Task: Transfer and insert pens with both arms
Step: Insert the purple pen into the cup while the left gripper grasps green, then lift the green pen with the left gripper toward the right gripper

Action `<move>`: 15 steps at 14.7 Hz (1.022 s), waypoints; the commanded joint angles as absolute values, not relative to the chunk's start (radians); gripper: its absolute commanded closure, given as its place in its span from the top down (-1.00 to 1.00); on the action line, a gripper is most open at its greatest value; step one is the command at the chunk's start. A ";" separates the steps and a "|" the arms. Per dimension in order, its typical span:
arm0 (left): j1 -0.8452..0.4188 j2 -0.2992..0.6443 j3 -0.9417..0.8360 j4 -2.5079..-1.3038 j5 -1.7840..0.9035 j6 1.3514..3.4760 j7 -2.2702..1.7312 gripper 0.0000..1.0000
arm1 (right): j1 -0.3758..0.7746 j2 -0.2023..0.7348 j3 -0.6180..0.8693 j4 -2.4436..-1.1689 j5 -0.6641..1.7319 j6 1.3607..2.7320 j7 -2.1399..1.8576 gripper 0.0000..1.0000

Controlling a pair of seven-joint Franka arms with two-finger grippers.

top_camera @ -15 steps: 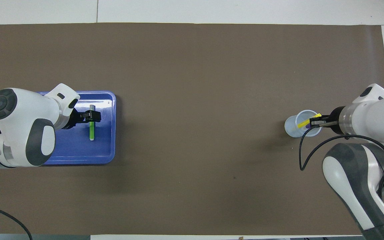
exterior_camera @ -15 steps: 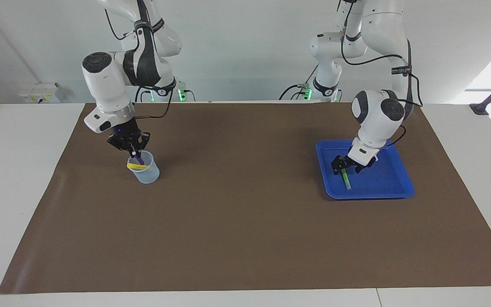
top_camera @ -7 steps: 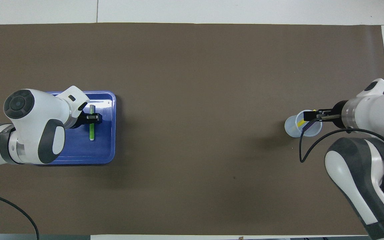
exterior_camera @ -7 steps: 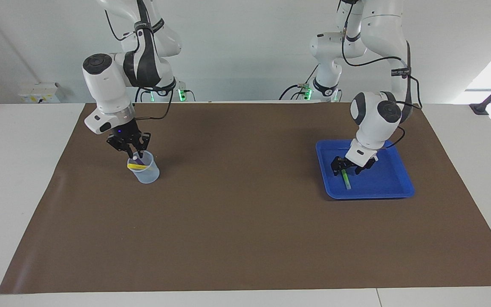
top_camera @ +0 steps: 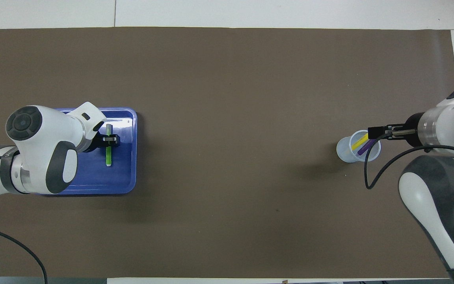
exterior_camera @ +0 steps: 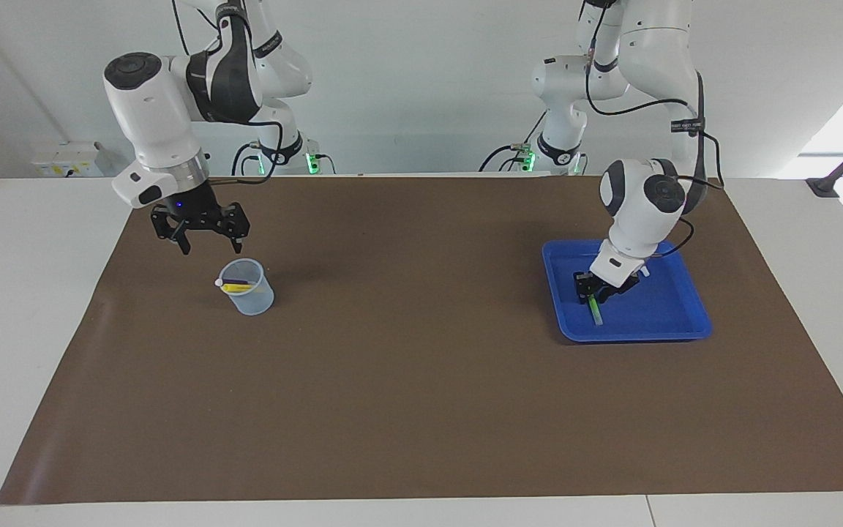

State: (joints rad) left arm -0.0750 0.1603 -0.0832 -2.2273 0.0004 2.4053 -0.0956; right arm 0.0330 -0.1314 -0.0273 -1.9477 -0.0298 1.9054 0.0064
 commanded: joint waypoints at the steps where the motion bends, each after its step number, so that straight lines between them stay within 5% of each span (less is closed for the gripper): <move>1: -0.083 0.164 -0.075 -2.235 0.026 2.425 -0.091 -1.00 | 0.022 -0.066 -0.028 -1.786 -0.038 1.768 0.018 1.00; 6: -0.069 0.167 -0.075 -2.186 0.026 2.361 -0.101 -1.00 | 0.025 -0.018 -0.034 -1.641 -0.048 1.628 0.020 1.00; 15: -0.054 0.137 -0.067 -1.843 -0.130 1.753 -0.211 -1.00 | 0.025 -0.034 -0.029 -1.667 -0.031 1.629 0.034 1.00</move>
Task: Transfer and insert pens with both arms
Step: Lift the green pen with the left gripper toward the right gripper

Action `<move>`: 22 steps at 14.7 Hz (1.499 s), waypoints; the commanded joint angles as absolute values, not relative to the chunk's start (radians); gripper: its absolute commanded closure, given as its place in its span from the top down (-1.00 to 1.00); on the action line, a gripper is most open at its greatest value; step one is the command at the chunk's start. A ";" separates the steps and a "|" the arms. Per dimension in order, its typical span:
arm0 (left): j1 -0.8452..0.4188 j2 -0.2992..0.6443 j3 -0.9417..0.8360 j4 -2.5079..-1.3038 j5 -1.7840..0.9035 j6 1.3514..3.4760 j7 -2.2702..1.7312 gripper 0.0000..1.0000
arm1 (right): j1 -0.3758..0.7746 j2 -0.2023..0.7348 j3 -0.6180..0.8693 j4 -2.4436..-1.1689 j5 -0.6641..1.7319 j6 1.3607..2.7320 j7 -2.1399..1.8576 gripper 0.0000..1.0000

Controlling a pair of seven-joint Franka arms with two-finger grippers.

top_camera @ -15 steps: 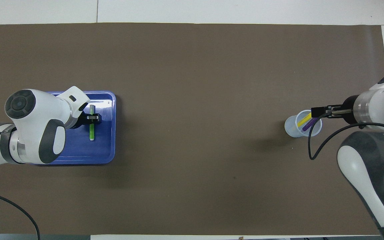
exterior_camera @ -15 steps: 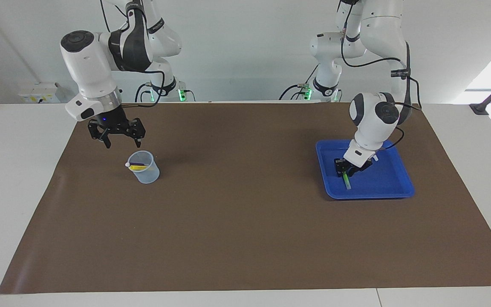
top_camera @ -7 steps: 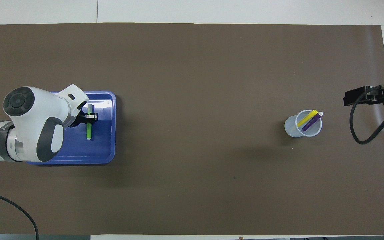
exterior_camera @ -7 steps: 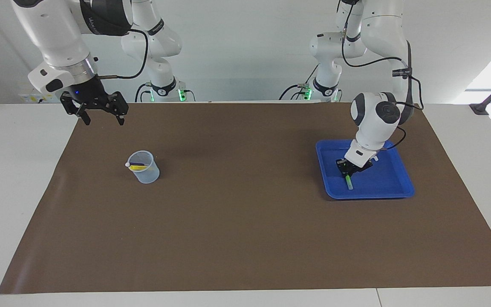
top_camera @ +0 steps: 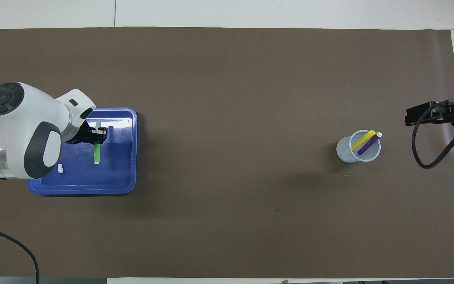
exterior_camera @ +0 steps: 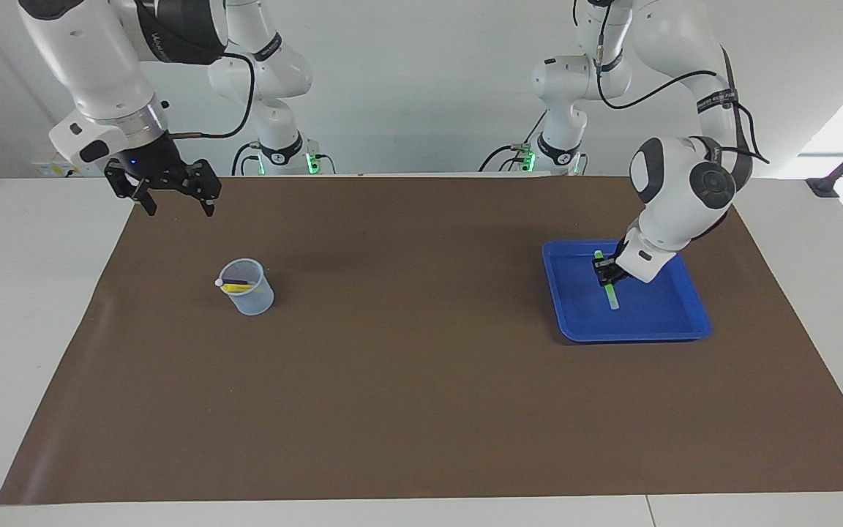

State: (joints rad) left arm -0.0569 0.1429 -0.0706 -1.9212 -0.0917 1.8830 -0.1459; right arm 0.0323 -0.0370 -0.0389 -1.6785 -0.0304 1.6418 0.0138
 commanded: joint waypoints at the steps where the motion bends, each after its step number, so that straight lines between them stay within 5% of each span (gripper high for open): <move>1: -0.055 0.129 -0.067 -1.809 -0.156 1.700 -0.268 -1.00 | 0.026 -0.034 -0.025 -1.666 -0.028 1.629 0.034 1.00; 11: -0.167 -0.063 -0.083 -1.836 -0.633 1.577 -1.186 -1.00 | 0.034 -0.035 0.199 -1.686 0.386 1.784 0.264 1.00; 22: -0.405 -0.233 -0.087 -2.146 -0.974 2.123 -1.672 -1.00 | 0.046 -0.012 0.408 -1.724 0.542 2.029 0.471 1.00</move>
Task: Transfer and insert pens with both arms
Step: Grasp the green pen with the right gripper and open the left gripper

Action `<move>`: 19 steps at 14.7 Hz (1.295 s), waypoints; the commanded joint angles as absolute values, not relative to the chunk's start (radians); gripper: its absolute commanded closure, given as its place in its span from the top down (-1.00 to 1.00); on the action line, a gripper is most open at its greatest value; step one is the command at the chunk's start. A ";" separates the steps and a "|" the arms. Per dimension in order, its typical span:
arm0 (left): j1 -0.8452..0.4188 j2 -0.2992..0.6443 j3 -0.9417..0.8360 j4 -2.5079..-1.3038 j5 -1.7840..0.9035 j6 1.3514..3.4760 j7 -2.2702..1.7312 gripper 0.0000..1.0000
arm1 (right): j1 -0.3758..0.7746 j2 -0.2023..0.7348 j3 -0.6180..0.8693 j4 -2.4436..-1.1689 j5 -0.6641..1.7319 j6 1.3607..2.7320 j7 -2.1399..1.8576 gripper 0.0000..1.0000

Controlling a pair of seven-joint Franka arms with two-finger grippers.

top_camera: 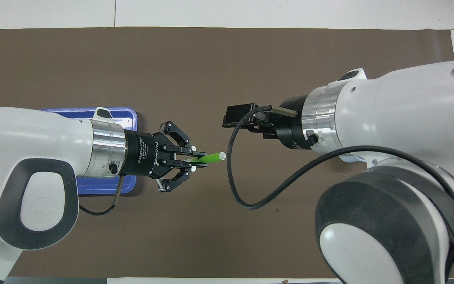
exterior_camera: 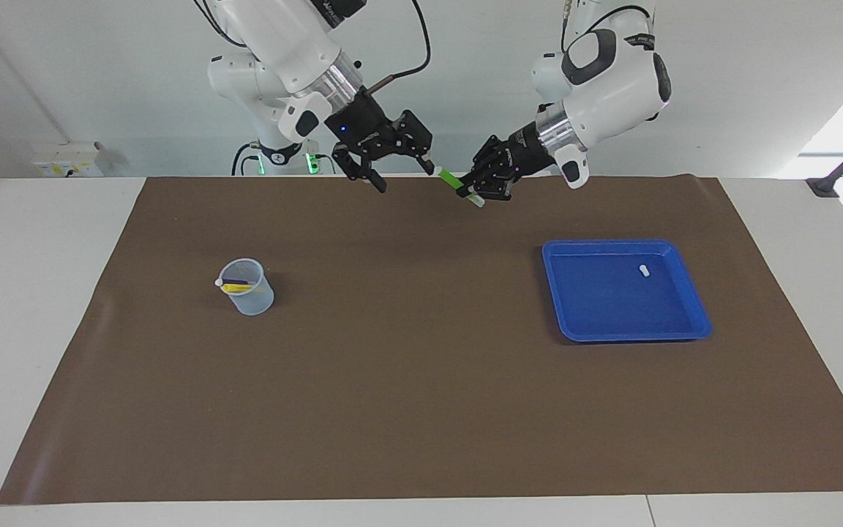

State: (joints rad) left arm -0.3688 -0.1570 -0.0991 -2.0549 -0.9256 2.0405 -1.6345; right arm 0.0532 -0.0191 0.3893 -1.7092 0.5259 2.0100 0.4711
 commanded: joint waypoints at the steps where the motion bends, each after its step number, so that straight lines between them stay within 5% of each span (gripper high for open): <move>1: -0.426 -0.241 -0.086 -2.157 -0.983 2.152 -1.687 -1.00 | 0.049 -0.011 0.423 -1.729 0.532 2.031 0.468 1.00; 16: -0.453 -0.244 -0.087 -2.178 -1.028 2.246 -1.726 -1.00 | 0.049 -0.029 0.468 -1.752 0.462 1.948 0.403 0.98; 17: -0.453 -0.244 -0.087 -2.178 -1.028 2.249 -1.726 -1.00 | 0.049 -0.029 0.468 -1.750 0.462 1.951 0.403 0.81; 19: -0.453 -0.244 -0.087 -2.180 -1.029 2.252 -1.726 -1.00 | 0.049 -0.028 0.468 -1.750 0.462 1.957 0.403 -0.02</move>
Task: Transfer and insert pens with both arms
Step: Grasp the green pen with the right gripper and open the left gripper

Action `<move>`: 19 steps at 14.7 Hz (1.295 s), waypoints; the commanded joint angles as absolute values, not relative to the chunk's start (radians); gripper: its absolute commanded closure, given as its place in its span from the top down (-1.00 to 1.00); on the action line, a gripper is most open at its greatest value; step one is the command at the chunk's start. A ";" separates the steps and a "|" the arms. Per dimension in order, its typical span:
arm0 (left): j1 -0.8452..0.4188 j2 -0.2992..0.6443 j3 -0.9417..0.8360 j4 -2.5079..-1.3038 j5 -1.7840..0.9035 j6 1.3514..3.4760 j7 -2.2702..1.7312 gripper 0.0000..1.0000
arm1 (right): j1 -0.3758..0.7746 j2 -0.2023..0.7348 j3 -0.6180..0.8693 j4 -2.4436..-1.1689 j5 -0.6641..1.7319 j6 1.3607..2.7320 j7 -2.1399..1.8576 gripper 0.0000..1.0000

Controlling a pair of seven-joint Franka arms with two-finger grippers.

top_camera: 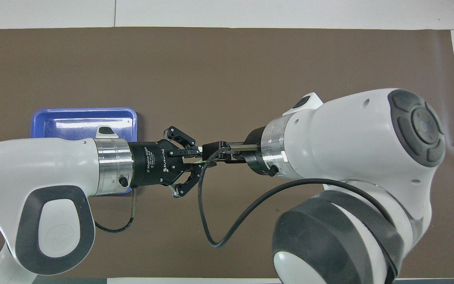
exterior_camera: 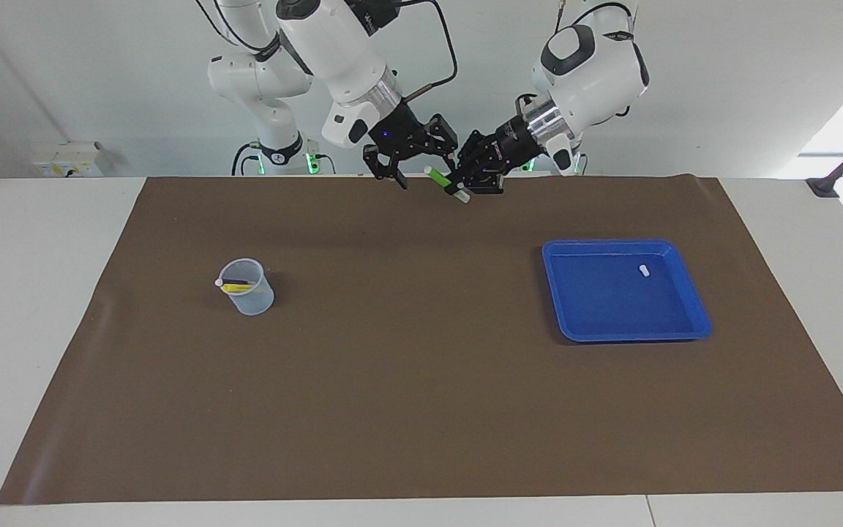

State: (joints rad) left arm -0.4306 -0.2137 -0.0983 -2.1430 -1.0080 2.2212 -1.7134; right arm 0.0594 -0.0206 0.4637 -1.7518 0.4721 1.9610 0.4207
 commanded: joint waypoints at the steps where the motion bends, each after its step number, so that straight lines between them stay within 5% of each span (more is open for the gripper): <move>1: -0.453 -0.244 -0.087 -2.178 -1.031 2.252 -1.726 -1.00 | 0.049 -0.028 0.468 -1.750 0.462 1.963 0.406 -0.36; 3: -0.453 -0.244 -0.087 -2.180 -1.041 2.252 -1.726 -1.00 | 0.049 -0.026 0.468 -1.747 0.463 1.965 0.408 -0.98; 11: -0.453 -0.248 -0.087 -2.186 -1.055 2.269 -1.723 -1.00 | 0.051 -0.018 0.468 -1.727 0.462 1.968 0.405 -1.00; 12: -0.453 -0.250 -0.087 -2.186 -1.055 2.267 -1.723 0.98 | 0.049 -0.018 0.468 -1.727 0.460 1.968 0.403 -1.00; 19: -0.443 -0.265 -0.086 -2.186 -1.051 2.253 -1.703 1.00 | 0.031 -0.067 0.425 -1.862 0.276 2.006 0.287 -1.00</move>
State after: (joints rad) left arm -0.4391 -0.2264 -0.0954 -2.1485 -1.0404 2.2429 -1.7144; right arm 0.0489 -0.0195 0.4456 -1.7718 0.3235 1.9732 0.3797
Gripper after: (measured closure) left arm 0.150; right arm 0.806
